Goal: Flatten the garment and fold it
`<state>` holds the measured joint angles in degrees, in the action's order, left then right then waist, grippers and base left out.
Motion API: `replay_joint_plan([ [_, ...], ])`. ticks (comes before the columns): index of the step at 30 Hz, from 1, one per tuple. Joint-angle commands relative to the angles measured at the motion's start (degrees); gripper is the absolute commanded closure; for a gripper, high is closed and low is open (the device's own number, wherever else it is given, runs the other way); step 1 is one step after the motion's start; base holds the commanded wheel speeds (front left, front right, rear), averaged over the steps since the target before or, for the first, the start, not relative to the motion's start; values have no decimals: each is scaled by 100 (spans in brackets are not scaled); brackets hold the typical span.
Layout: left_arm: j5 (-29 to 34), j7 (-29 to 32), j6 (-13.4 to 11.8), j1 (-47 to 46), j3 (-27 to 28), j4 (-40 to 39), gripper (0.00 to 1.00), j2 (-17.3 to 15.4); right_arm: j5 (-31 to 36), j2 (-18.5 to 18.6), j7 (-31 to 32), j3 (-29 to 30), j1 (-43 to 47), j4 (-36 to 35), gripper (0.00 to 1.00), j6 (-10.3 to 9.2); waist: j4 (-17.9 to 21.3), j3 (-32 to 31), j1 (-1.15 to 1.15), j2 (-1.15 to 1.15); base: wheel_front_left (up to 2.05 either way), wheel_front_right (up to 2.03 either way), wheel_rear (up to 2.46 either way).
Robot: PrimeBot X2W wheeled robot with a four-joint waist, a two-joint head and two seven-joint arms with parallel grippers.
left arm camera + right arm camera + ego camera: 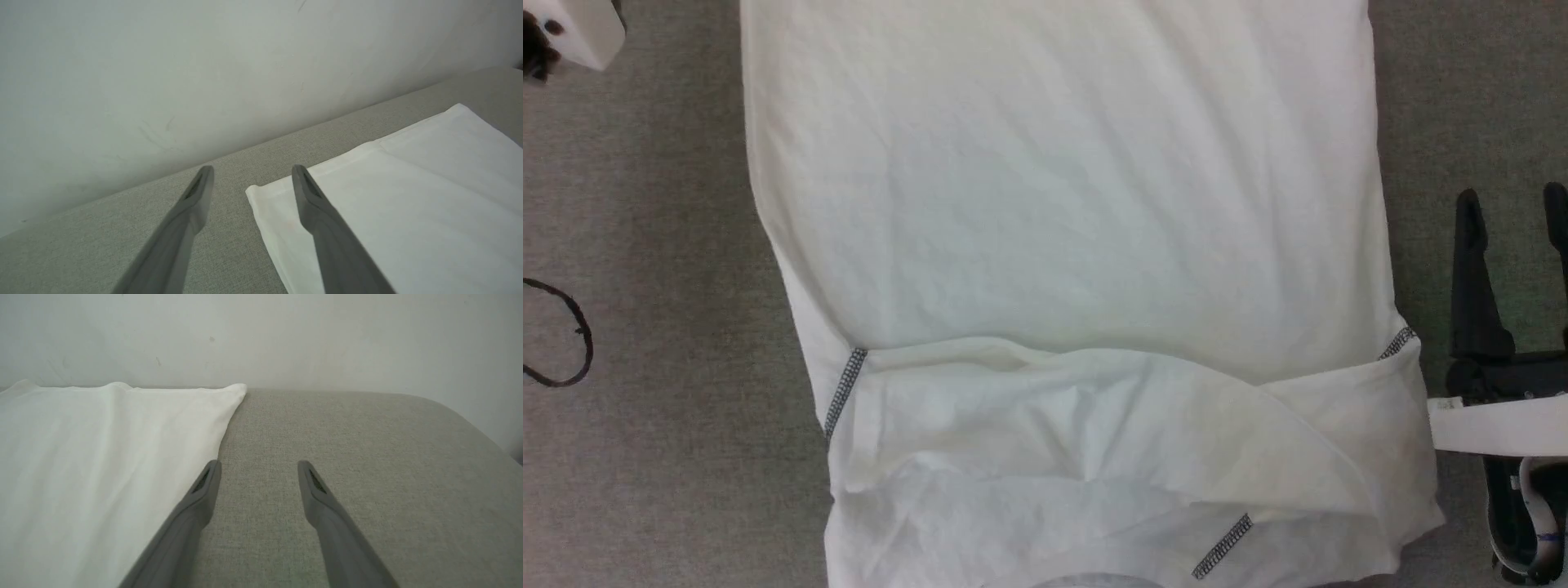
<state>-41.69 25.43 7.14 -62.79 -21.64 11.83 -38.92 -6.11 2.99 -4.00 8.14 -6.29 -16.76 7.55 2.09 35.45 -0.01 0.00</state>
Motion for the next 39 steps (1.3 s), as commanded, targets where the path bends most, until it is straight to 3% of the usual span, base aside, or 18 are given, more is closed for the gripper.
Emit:
replay_joint_plan([
  [1,-55,48,34,-123,-91,73,0,-31,-24,-11,-42,13,-78,-35,0,-6,246,334,1,0,0,0,0],
  [17,-293,179,35,-472,-678,856,0,-248,-114,-11,-178,26,-96,-13,0,-6,449,777,1,0,0,0,0],
  [18,-309,179,35,-465,-719,880,6,-259,-115,-11,-182,26,-102,-12,0,-6,456,788,1,0,0,0,0],
  [19,-327,161,35,-463,-760,881,89,-276,-117,-11,-185,26,-109,-12,0,-6,462,799,1,0,0,0,0],
  [20,-368,144,35,-457,-805,866,100,-292,-116,-11,-184,30,-117,-14,0,-6,463,807,1,0,0,0,0],
  [30,-483,-659,35,-300,-994,1013,100,-269,132,-12,120,225,-488,-680,0,-6,384,449,1,0,0,0,0],
  [36,-618,-903,35,-159,-1161,1158,100,-88,561,-12,1217,-181,-1659,-1775,0,-6,271,196,1,0,0,0,0],
  [39,-701,-1010,35,-112,-1225,1203,100,50,643,-7,1930,-557,-2610,-1723,0,-6,179,119,1,0,0,0,0],
])
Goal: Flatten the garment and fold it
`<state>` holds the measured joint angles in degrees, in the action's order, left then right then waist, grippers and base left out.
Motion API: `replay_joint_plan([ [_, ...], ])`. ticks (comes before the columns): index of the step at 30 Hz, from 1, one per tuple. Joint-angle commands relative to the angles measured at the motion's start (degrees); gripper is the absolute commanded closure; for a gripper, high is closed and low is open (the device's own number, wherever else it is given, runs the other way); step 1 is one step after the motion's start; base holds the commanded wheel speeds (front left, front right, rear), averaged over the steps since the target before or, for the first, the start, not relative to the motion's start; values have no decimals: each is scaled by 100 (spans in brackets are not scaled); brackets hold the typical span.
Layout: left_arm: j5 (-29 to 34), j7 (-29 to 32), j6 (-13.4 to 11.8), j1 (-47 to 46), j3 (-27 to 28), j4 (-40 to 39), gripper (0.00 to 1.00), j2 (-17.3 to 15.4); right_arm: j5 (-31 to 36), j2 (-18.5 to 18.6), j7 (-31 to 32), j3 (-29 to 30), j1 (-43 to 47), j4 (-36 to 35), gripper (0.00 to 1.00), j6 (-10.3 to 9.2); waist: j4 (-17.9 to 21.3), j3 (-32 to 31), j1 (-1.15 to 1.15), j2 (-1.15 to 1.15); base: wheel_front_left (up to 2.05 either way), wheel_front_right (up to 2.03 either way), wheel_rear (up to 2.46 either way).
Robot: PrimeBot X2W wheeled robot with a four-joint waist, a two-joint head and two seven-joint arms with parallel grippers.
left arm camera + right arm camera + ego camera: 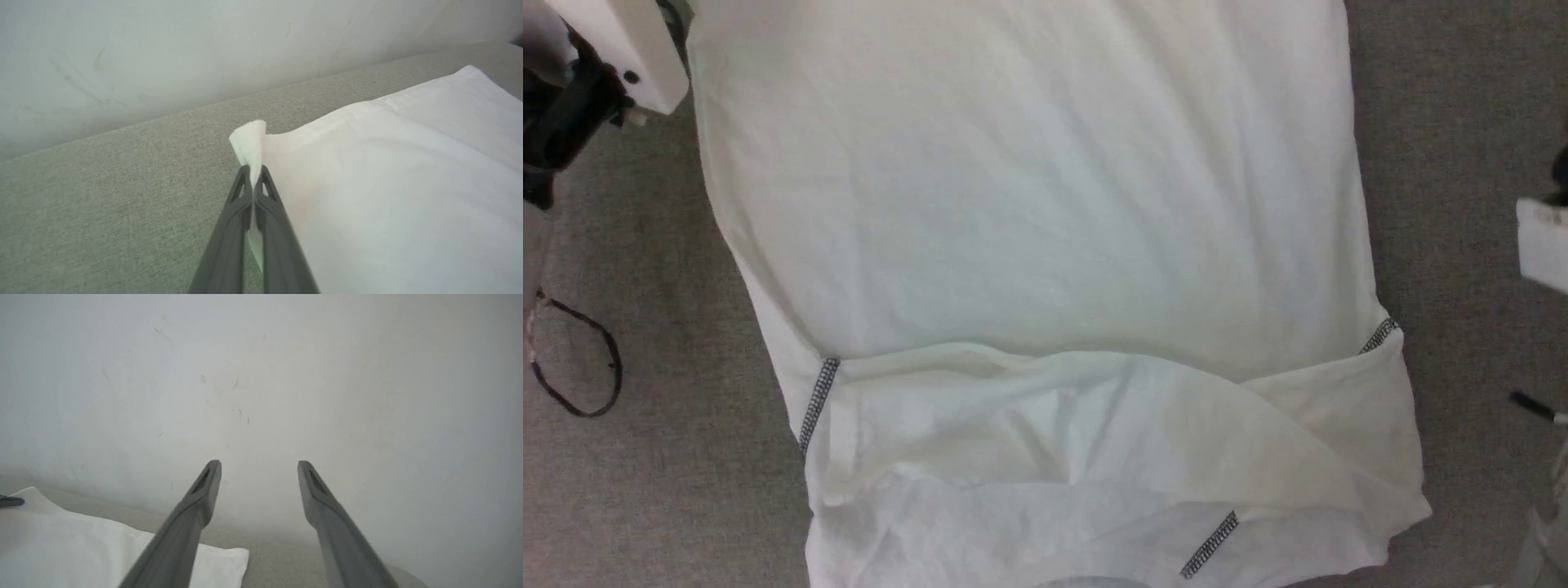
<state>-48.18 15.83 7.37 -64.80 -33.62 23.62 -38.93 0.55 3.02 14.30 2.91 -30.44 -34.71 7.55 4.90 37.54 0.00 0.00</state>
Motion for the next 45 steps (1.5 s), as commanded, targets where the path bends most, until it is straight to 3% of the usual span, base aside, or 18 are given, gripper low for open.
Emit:
replay_joint_plan([
  [1,-78,-90,12,98,-40,31,100,103,-106,-10,325,-83,-498,235,0,-6,-140,-108,0,0,0,0,0],
  [6,-154,-179,12,33,-157,36,100,319,-384,116,1218,-43,-1654,1461,0,-6,-372,-118,0,0,0,0,0],
  [9,-181,-197,12,-20,-200,33,100,370,-486,118,1410,-17,-2005,1959,0,-6,-461,-89,0,0,0,0,0],
  [11,-205,-209,12,-92,-267,36,100,416,-535,76,1714,214,-2405,2705,0,-6,-578,-27,0,0,0,0,0],
  [17,-249,-243,12,-180,-336,56,100,465,-183,31,2085,489,-2873,3747,0,-6,-713,149,0,0,0,0,0],
  [21,-284,-289,12,-266,-381,40,100,495,178,-4,2481,981,-3121,4327,0,-6,-803,310,0,0,0,0,0],
  [25,-315,-338,12,-366,-420,28,100,528,928,-11,2550,972,-3346,4491,0,-6,-889,473,0,0,0,0,0],
  [27,-330,-364,12,-408,-458,31,100,561,732,-12,2772,1148,-3458,4592,8,-6,-938,530,0,0,0,0,0],
  [32,-389,-412,12,-496,-548,46,100,591,657,-13,2958,1143,-3564,4637,7,-6,-983,653,0,0,0,0,0],
  [34,-414,-437,12,-534,-577,52,100,597,605,-13,3000,1201,-3578,4675,0,-6,-1005,698,0,0,0,0,0],
  [36,-435,-456,12,-574,-607,62,100,596,683,-13,3006,1234,-3598,4679,0,-6,-1022,741,0,0,0,0,0],
  [39,-471,-481,12,-620,-663,88,100,611,680,-13,3067,1243,-3630,4727,21,-6,-1056,777,0,0,0,0,0],
  [41,-500,-505,12,-641,-699,110,100,615,566,-13,3158,1276,-3640,4783,0,-6,-1071,788,0,0,0,0,0],
  [45,-561,-557,12,-664,-763,159,100,613,648,-13,3162,1290,-3618,4803,0,-6,-1096,805,0,0,0,0,0],
])
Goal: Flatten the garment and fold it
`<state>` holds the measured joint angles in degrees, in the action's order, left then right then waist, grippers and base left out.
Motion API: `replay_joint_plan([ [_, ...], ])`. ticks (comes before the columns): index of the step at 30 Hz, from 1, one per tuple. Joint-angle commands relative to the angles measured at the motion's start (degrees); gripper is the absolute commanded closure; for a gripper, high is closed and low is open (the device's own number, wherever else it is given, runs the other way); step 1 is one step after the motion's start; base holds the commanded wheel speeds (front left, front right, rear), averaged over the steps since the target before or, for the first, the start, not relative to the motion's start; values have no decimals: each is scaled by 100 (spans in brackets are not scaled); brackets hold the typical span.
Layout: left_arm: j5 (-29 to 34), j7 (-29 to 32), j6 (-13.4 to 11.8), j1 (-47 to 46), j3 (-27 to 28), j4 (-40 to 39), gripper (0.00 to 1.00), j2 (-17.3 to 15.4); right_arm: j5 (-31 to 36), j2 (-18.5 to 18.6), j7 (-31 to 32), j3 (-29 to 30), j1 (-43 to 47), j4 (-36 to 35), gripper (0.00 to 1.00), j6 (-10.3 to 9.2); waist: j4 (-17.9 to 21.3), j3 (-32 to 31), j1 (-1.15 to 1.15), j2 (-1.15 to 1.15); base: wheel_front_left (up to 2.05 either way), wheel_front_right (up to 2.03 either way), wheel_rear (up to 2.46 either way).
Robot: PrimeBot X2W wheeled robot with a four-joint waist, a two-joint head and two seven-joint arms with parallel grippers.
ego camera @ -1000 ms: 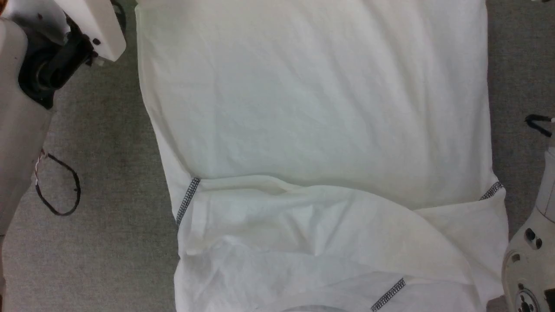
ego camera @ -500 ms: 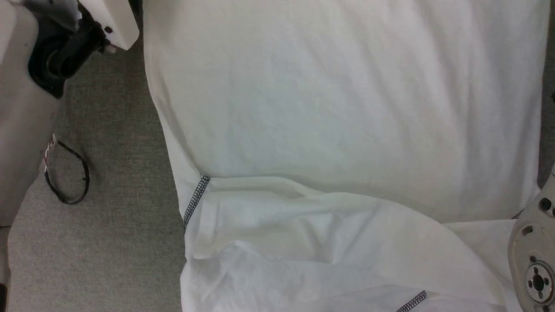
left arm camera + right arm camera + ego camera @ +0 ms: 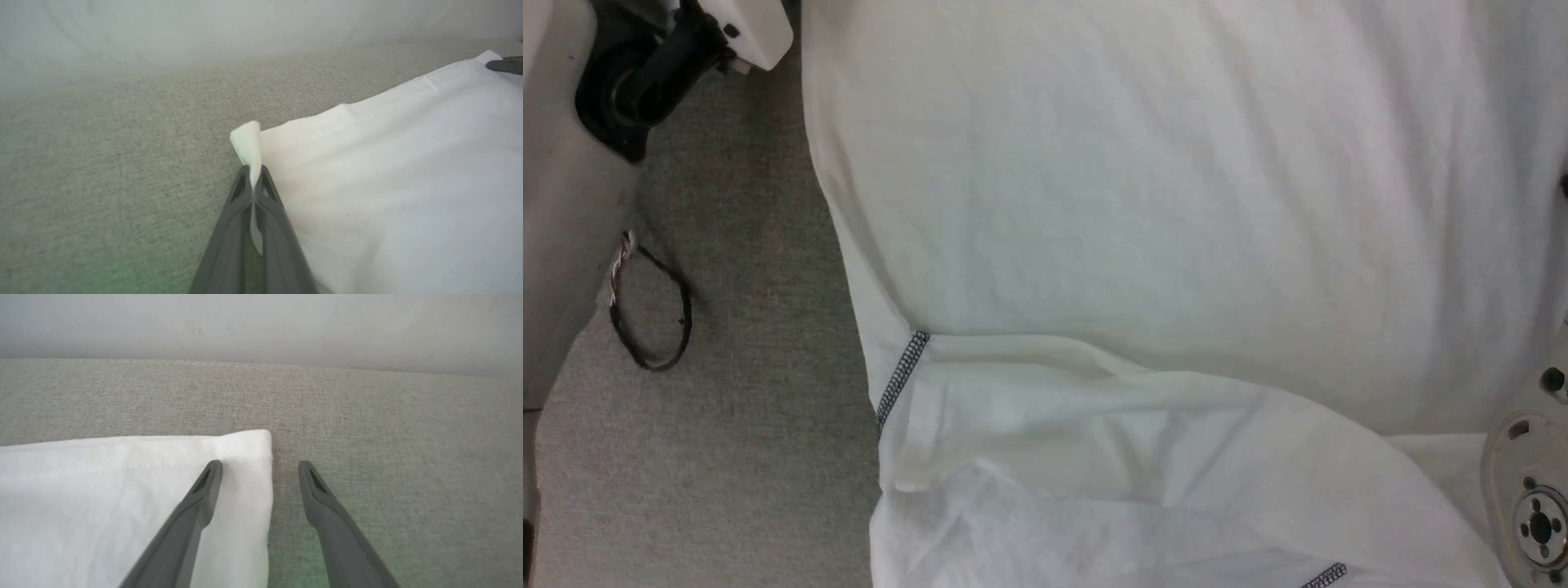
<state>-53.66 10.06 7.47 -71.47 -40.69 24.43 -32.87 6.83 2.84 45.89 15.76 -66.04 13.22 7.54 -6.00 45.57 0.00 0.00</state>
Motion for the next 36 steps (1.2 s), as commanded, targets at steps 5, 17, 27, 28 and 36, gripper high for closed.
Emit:
replay_joint_plan([
  [5,-89,-28,2,-41,-138,119,100,-12,-27,4,78,71,-36,99,4,-5,-50,15,0,0,0,0,0],
  [17,-134,-482,2,-131,-175,315,100,-50,-329,4,-532,-21,-165,229,100,-5,-10,-178,0,0,0,0,0],
  [27,16,-1567,-90,-237,215,507,100,-166,-599,4,-1161,-59,-96,53,100,-5,137,-756,0,0,0,0,0],
  [28,31,-1655,-104,-246,244,518,100,-171,-600,4,-1230,-52,-77,36,100,-5,146,-824,0,0,0,0,0],
  [36,46,-2000,-75,77,181,428,100,-221,-766,4,-1491,-246,441,-138,100,-5,169,-1400,0,0,0,0,0],
])
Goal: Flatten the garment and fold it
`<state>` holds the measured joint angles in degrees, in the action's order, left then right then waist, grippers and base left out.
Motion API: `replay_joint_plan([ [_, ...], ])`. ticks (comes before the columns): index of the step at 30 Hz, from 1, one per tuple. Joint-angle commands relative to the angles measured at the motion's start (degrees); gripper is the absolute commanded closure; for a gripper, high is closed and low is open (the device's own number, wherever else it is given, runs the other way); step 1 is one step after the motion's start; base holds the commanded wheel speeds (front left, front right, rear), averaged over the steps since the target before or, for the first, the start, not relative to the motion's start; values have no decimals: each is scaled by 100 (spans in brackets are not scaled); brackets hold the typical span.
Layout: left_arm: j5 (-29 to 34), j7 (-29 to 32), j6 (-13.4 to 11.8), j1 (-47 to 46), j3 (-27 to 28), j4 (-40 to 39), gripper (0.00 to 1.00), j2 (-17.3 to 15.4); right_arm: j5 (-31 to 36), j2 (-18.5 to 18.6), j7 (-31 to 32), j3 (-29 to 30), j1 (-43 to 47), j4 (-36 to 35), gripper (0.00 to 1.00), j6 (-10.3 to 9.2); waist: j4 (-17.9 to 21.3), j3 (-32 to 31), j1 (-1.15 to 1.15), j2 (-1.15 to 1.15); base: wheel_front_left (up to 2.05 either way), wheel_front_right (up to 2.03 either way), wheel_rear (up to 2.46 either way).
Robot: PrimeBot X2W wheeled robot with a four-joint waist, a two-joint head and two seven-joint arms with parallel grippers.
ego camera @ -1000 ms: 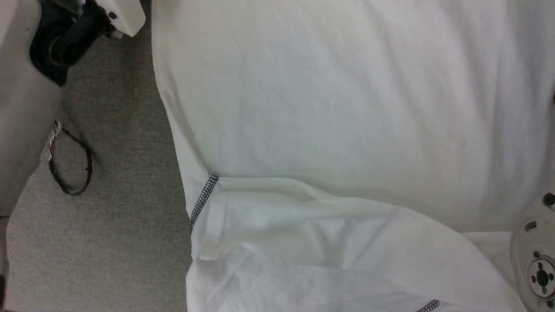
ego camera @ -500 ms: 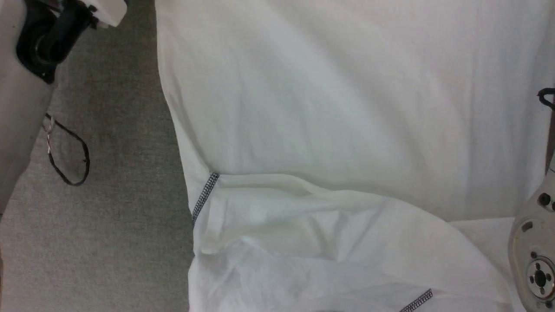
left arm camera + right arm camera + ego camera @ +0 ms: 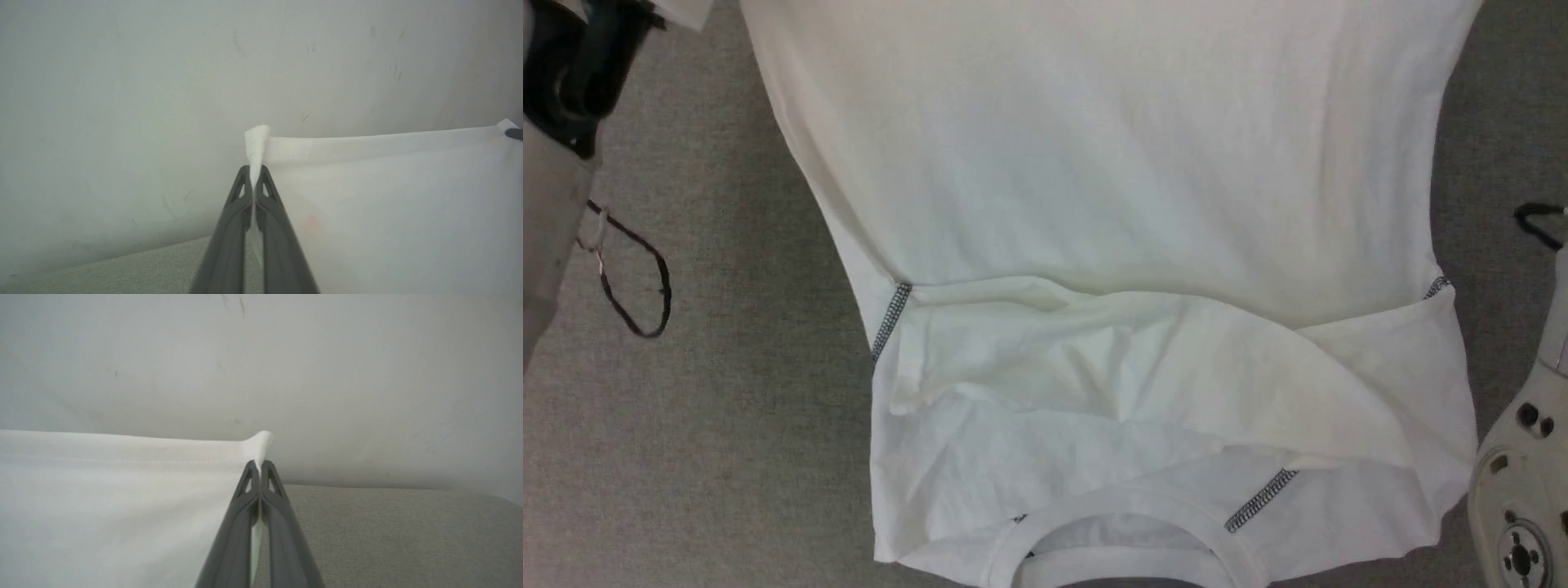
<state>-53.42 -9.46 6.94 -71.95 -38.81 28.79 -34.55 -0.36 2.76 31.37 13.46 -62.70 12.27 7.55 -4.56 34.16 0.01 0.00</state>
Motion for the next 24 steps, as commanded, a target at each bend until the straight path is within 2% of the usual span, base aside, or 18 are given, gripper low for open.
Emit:
replay_joint_plan([
  [1,6,-102,-13,234,-25,-73,100,-71,-107,14,-56,-66,244,-104,100,-6,17,-341,-1,0,0,0,0],
  [7,-38,-403,1,1209,-64,-783,100,-384,-643,149,-86,-319,1381,-757,100,-6,-23,-860,-1,0,0,0,0],
  [11,-20,-518,-204,2186,59,-1589,100,-613,-1011,195,-99,-360,2337,-1338,100,-6,-70,-1241,-1,0,0,0,0],
  [12,-20,-518,-204,2186,59,-1589,100,-613,-1011,195,-99,-360,2337,-1338,100,-6,-70,-1241,-1,0,0,0,0],
  [15,140,-545,-460,2962,186,-2285,100,-772,-1209,192,-124,-354,3047,-1800,100,-6,-104,-1475,-1,0,0,0,0],
  [20,555,-551,-890,4342,624,-3432,100,-770,-1461,121,-262,-291,4127,-2536,100,-6,-143,-1753,-1,0,0,0,0],
  [24,836,-552,-1119,5377,836,-4021,100,-715,-1585,51,-405,-263,4914,-3001,100,-6,-113,-1926,-1,0,0,0,0],
])
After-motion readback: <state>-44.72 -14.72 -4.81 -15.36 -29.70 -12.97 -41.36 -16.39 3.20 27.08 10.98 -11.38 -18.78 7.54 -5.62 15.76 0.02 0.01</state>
